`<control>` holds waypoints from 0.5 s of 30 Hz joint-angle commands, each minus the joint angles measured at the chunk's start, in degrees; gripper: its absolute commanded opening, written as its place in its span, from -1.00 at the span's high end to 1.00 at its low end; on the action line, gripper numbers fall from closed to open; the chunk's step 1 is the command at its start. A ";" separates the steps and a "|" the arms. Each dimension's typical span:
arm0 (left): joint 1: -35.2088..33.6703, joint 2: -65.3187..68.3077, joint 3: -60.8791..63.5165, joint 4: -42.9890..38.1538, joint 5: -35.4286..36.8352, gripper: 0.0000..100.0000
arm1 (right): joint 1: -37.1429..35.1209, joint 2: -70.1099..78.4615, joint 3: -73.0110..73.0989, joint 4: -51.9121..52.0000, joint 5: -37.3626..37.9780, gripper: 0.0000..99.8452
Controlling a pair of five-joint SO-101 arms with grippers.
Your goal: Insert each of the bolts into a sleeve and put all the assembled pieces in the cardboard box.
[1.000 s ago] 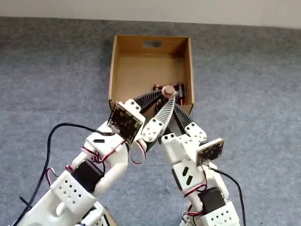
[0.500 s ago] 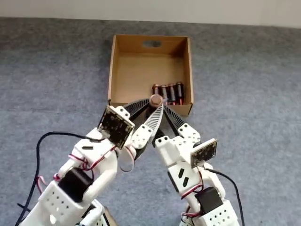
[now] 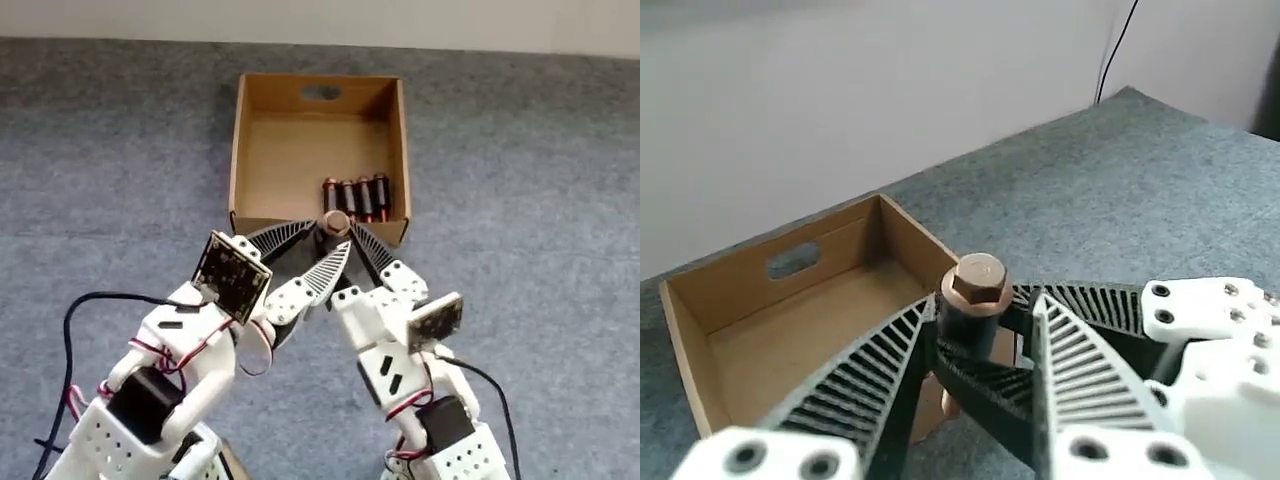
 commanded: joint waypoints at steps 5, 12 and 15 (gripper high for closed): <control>-1.10 -1.01 -8.75 0.70 -0.09 0.77 | 0.66 -0.66 6.99 1.01 0.35 0.99; -17.45 -1.01 -11.12 10.11 0.00 0.98 | 0.66 -0.66 6.99 1.10 0.35 0.99; -26.07 -1.01 -10.51 17.32 -0.09 0.98 | 0.66 -0.66 6.99 1.10 0.18 0.99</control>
